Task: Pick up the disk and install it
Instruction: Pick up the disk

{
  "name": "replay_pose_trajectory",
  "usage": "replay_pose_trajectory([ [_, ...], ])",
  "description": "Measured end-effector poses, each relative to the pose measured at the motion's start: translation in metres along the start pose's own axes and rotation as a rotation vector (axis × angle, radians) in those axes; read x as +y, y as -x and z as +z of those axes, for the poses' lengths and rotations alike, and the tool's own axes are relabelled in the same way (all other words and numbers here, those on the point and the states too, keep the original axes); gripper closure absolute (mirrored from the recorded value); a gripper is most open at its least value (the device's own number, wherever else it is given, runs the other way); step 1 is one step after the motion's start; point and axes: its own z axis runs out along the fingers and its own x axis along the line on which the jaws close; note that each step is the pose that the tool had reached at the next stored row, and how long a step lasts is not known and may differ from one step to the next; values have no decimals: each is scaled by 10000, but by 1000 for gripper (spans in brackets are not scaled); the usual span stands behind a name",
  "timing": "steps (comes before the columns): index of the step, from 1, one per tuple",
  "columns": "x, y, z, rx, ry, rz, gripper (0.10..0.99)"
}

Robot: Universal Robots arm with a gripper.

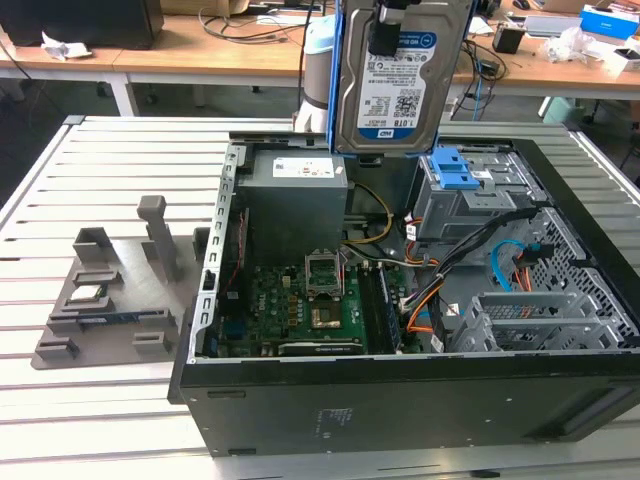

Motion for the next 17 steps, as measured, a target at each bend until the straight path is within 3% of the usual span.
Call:
replay_pose_trajectory([
  [12, 1, -66, 25, 0, 0, 0, 722],
  [17, 1, -140, 47, -1, -1, 0, 722],
])
